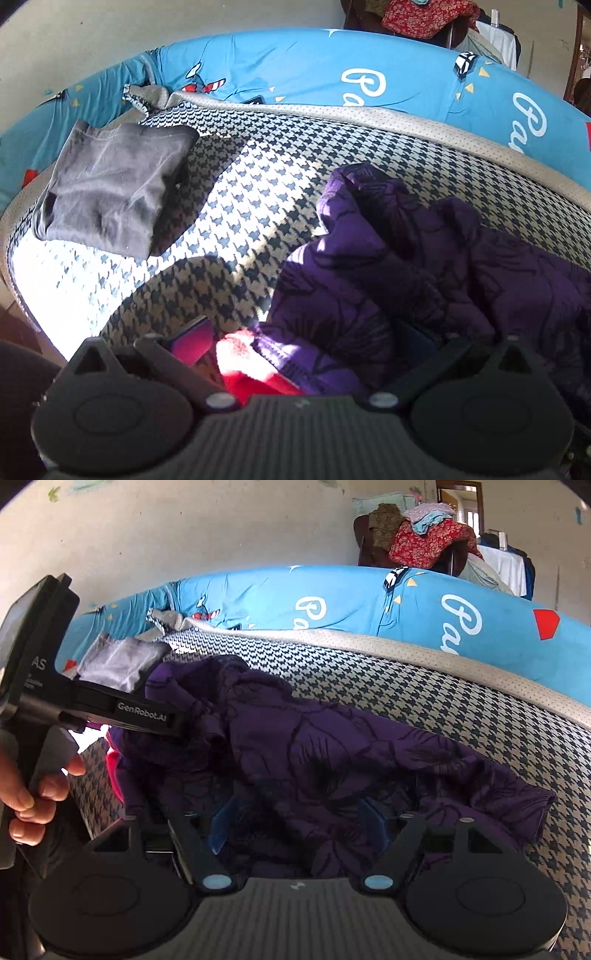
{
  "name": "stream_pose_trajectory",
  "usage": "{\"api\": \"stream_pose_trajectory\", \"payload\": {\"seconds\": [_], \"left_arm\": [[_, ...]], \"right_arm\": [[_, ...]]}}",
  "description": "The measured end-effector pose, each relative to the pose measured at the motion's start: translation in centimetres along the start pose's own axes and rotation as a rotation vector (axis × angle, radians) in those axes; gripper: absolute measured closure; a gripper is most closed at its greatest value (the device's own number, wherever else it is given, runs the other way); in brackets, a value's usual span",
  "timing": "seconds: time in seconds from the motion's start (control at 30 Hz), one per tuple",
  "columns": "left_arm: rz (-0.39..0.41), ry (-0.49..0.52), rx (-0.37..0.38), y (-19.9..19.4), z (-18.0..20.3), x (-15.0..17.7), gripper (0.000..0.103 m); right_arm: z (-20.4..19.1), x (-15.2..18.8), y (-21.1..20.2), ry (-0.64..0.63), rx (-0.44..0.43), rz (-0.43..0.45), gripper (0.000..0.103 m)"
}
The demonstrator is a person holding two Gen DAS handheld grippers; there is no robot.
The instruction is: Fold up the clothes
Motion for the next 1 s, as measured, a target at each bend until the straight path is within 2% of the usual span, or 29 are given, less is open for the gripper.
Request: {"api": "stream_pose_trajectory", "payload": {"seconds": [0.13, 0.2, 0.27, 0.33, 0.43, 0.77, 0.87, 1.0], "left_arm": [[-0.014, -0.021, -0.024, 0.6, -1.3, 0.3, 0.000], [-0.020, -0.026, -0.027, 0.6, -1.5, 0.5, 0.000], [-0.024, -0.026, -0.024, 0.6, -1.6, 0.7, 0.000], [-0.025, -0.024, -0.026, 0.6, -1.6, 0.8, 0.000], [-0.031, -0.027, -0.023, 0.6, -1.6, 1.1, 0.000], [-0.051, -0.020, 0.001, 0.0, -2.0, 2.8, 0.000], [-0.036, -0.024, 0.006, -1.0, -2.0, 2.9, 0.000], [0.018, -0.017, 0.016, -2.8, -1.7, 2.6, 0.000]], "right_arm": [[0.4, 0.3, 1.1, 0.016, 0.076, -0.029, 0.034], [1.0, 0.4, 1.2, 0.059, 0.100, -0.031, 0.053], [2.6, 0.3, 1.0, 0.149, 0.119, -0.028, 0.085], [4.4, 0.1, 0.3, 0.265, 0.103, -0.004, 0.095], [7.1, 0.1, -1.2, 0.409, 0.124, 0.055, 0.097], [13.9, 1.8, -4.6, 0.718, 0.348, 0.147, 0.098], [15.5, 2.7, -5.7, 0.792, 0.420, 0.160, 0.098], [17.0, 3.5, -6.9, 0.856, 0.468, 0.173, 0.097]]}}
Point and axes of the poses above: each gripper's, at about its wrist camera, not at the fingertips, and y roughly the way its jaws point, z to its right, x to its underside, the point moved 6 cm from there along y, roughly the way its jaws point, and after that the axes turned 14 degrees about -z, right-handed, at the moved point
